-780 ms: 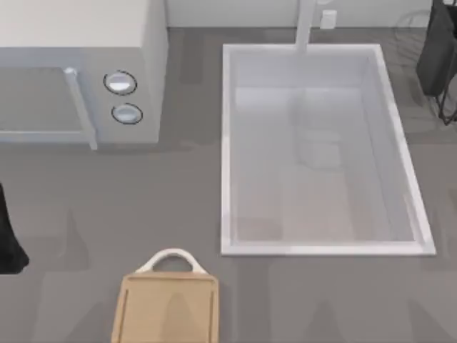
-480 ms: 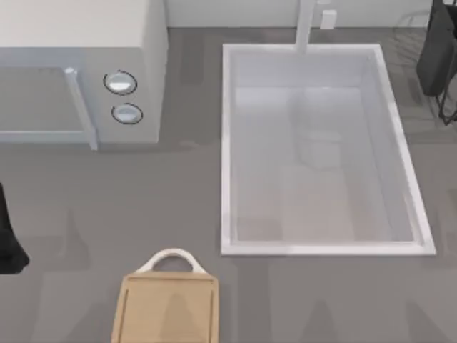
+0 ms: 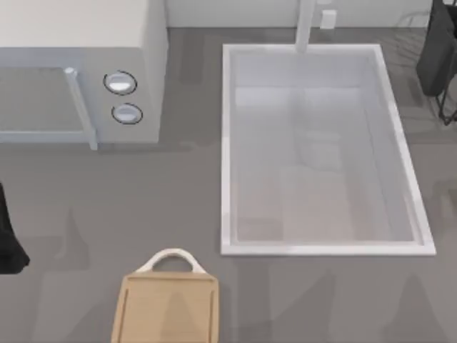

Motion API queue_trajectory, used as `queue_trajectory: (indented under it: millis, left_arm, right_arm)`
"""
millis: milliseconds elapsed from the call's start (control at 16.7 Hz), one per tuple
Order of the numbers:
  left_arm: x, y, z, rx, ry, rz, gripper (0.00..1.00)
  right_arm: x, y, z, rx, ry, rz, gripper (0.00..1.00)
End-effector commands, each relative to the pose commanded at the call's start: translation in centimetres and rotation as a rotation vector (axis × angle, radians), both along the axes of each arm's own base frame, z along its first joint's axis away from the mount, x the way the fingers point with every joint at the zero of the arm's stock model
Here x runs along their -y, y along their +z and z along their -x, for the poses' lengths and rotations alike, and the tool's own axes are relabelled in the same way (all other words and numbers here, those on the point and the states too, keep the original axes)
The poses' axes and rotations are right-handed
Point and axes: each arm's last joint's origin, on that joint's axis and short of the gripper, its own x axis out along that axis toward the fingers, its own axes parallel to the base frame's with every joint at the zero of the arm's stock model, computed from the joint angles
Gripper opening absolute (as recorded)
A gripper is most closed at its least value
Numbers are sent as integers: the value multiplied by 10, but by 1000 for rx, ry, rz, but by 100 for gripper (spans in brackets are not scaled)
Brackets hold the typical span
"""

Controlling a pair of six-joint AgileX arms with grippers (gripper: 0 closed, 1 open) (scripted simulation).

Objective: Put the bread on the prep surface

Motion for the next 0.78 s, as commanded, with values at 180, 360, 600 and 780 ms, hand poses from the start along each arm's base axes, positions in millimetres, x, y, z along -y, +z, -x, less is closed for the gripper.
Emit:
queue_trajectory:
  millis: [180, 360, 600, 780]
  left_arm:
    - [0, 0, 0, 0, 0, 0, 100]
    - [0, 0, 0, 0, 0, 0, 100]
    - [0, 0, 0, 0, 0, 0, 100]
    - [0, 0, 0, 0, 0, 0, 100]
  right_arm:
    - [6, 6, -49, -288, -3, 3, 100]
    - [14, -2, -100, -550, -1, -3, 100]
    - [26, -23, -157, -812, 8, -17, 100]
    - [33, -45, -189, -951, 18, -28, 100]
